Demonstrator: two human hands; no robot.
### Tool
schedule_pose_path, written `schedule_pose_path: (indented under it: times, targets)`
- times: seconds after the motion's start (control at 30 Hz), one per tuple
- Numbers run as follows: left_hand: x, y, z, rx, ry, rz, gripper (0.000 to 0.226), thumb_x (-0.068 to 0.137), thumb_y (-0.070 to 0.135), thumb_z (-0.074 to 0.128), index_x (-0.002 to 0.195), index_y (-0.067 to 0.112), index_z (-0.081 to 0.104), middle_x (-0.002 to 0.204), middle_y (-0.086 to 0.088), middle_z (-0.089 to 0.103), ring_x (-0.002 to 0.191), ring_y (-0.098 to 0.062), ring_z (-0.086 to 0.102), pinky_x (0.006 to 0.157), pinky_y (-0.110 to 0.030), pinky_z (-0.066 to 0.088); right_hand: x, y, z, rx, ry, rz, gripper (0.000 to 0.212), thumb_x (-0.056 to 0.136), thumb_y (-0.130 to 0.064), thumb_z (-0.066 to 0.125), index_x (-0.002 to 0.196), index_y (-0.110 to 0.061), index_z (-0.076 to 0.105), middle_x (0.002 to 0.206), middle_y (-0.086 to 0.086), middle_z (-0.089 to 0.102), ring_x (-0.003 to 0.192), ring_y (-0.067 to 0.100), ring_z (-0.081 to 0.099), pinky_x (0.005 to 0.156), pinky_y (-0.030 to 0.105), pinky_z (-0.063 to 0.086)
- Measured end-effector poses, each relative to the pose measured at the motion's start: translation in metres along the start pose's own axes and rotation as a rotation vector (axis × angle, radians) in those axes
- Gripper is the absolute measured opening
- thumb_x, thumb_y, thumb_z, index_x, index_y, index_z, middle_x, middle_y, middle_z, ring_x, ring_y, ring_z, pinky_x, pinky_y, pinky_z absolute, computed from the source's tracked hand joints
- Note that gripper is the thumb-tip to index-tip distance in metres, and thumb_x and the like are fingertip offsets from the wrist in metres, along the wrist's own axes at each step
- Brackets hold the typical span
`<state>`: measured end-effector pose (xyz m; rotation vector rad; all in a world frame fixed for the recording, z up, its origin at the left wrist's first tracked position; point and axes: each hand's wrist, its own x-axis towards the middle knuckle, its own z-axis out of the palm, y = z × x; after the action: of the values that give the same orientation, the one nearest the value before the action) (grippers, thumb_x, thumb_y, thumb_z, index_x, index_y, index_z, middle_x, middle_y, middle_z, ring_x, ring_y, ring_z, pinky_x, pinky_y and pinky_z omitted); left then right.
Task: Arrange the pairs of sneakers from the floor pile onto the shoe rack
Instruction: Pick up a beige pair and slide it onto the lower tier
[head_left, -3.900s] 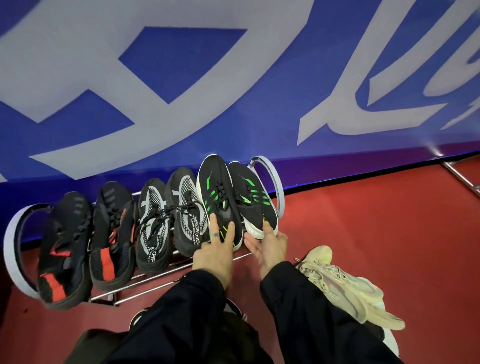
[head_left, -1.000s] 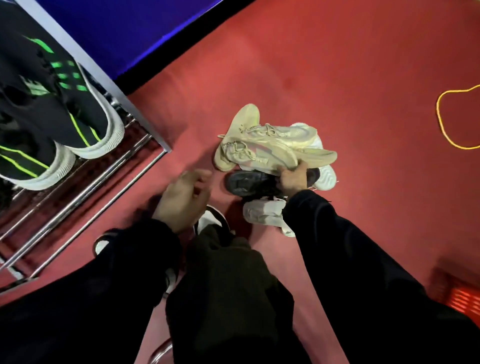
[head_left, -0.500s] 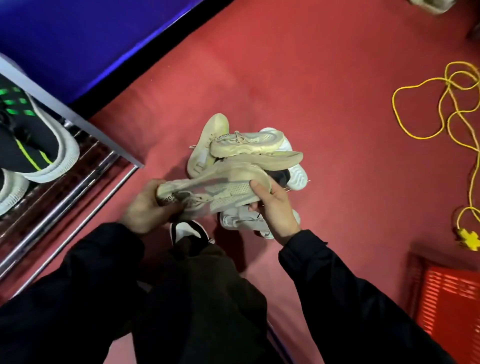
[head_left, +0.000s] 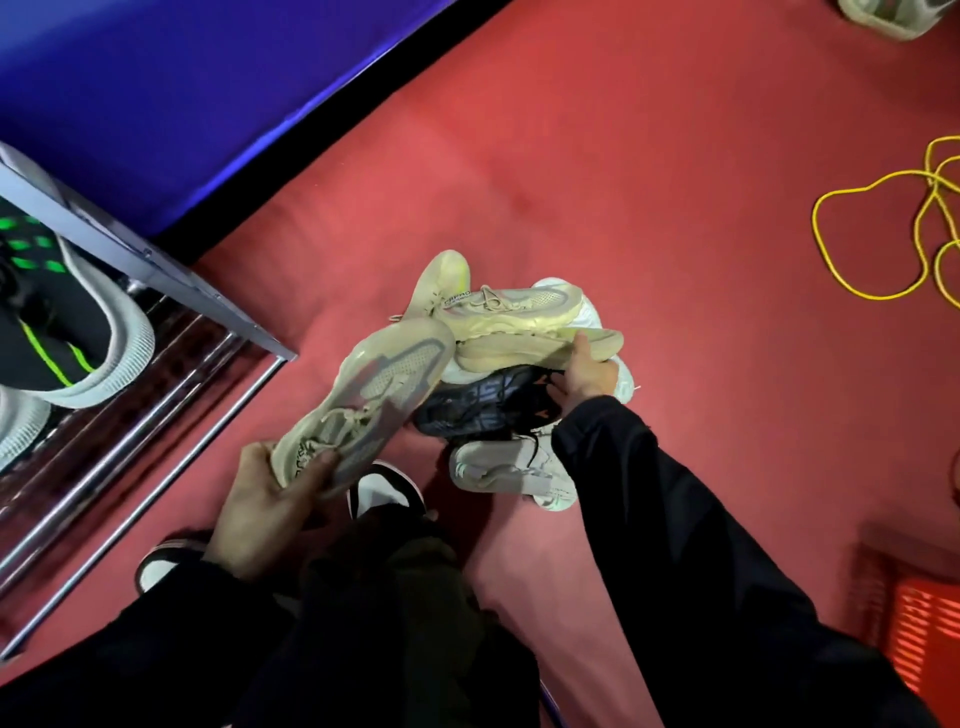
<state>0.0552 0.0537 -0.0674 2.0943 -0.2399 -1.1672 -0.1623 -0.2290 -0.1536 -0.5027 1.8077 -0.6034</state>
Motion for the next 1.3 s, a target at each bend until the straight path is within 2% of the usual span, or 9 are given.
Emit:
schedule_pose_path:
  times: [0.27, 0.4, 0.5, 0.7, 0.83, 0.9, 1.03, 1.17, 1.3]
  targets:
    - [0.009, -0.006, 0.002, -0.09, 0.065, -0.028, 0.06, 0.078, 0.055, 0.079, 0.113, 0.012, 0.056, 0.099, -0.023, 0.071, 0.075, -0.032, 0.072, 0.063, -0.056, 0.062, -0.019, 0.01, -0.002, -0.142, 0.114, -0.198, 0.045, 0.085, -0.037, 0.064, 0.117, -0.01, 0.048, 0.1, 0.003, 0.064, 0.096, 0.027, 0.065, 0.092, 0.04, 0.053]
    - [0.01, 0.006, 0.006, -0.12, 0.105, -0.032, 0.056, 0.086, 0.047, 0.074, 0.115, 0.004, 0.053, 0.1, -0.027, 0.07, 0.07, -0.027, 0.068, 0.054, -0.036, 0.057, -0.061, 0.019, 0.048, -0.548, -0.292, -0.539, 0.02, 0.094, -0.025, 0.058, 0.111, -0.016, 0.062, 0.089, -0.002, 0.068, 0.087, 0.025, 0.065, 0.086, 0.038, 0.051]
    - [0.012, 0.013, 0.002, -0.092, 0.133, -0.004, 0.054, 0.089, 0.044, 0.071, 0.117, 0.003, 0.051, 0.094, -0.015, 0.069, 0.069, -0.021, 0.067, 0.053, -0.029, 0.056, -0.046, 0.026, 0.104, -0.732, -0.406, -0.41, 0.048, 0.092, -0.028, 0.06, 0.137, -0.013, 0.052, 0.107, 0.01, 0.068, 0.099, 0.027, 0.064, 0.091, 0.038, 0.048]
    - [0.018, 0.005, -0.009, -0.106, 0.112, -0.022, 0.054, 0.079, 0.054, 0.074, 0.11, 0.016, 0.05, 0.098, -0.009, 0.07, 0.081, -0.024, 0.072, 0.072, -0.056, 0.062, 0.012, 0.05, 0.163, -0.388, -0.483, 0.073, 0.087, 0.096, -0.028, 0.059, 0.155, -0.046, -0.002, 0.094, 0.017, 0.068, 0.045, 0.024, 0.057, 0.055, 0.039, 0.056]
    - [0.018, -0.003, -0.002, -0.126, 0.12, -0.038, 0.047, 0.088, 0.039, 0.073, 0.116, 0.008, 0.051, 0.099, -0.01, 0.07, 0.069, -0.008, 0.072, 0.055, -0.033, 0.06, 0.017, 0.062, 0.177, -0.323, -0.399, 0.094, 0.07, 0.093, -0.032, 0.063, 0.15, -0.039, 0.023, 0.108, 0.016, 0.069, 0.055, 0.027, 0.064, 0.058, 0.039, 0.059]
    - [0.02, -0.007, 0.001, -0.14, 0.132, -0.049, 0.035, 0.095, 0.022, 0.067, 0.117, 0.002, 0.048, 0.095, -0.01, 0.067, 0.059, -0.002, 0.069, 0.048, -0.024, 0.056, 0.013, 0.069, 0.182, -0.27, -0.247, 0.03, 0.061, 0.083, -0.039, 0.063, 0.138, -0.028, 0.038, 0.109, 0.015, 0.07, 0.077, 0.032, 0.07, 0.079, 0.049, 0.06]
    - [0.022, -0.007, 0.003, -0.181, 0.142, -0.07, 0.041, 0.093, 0.027, 0.07, 0.117, 0.003, 0.048, 0.094, -0.012, 0.068, 0.063, -0.009, 0.071, 0.058, -0.04, 0.064, -0.035, 0.072, 0.163, -0.181, -0.065, -0.175, 0.045, 0.093, -0.044, 0.057, 0.129, -0.017, 0.053, 0.118, 0.011, 0.069, 0.104, 0.028, 0.065, 0.099, 0.039, 0.051]
    - [0.017, 0.001, -0.005, -0.18, 0.202, -0.095, 0.065, 0.07, 0.067, 0.076, 0.108, 0.019, 0.054, 0.099, -0.007, 0.073, 0.091, -0.028, 0.074, 0.084, -0.056, 0.06, -0.099, 0.083, 0.103, -0.237, -0.282, -0.402, 0.031, 0.096, -0.044, 0.057, 0.111, -0.016, 0.059, 0.107, 0.006, 0.07, 0.097, 0.016, 0.062, 0.096, 0.038, 0.049]
    - [-0.009, 0.023, -0.015, -0.16, 0.235, -0.075, 0.065, 0.08, 0.057, 0.073, 0.112, 0.003, 0.056, 0.096, -0.015, 0.073, 0.075, -0.018, 0.071, 0.073, -0.035, 0.058, -0.146, 0.095, 0.023, -0.52, -0.397, -0.637, 0.032, 0.097, -0.05, 0.055, 0.108, -0.02, 0.057, 0.091, 0.009, 0.059, 0.083, 0.019, 0.053, 0.078, 0.032, 0.041]
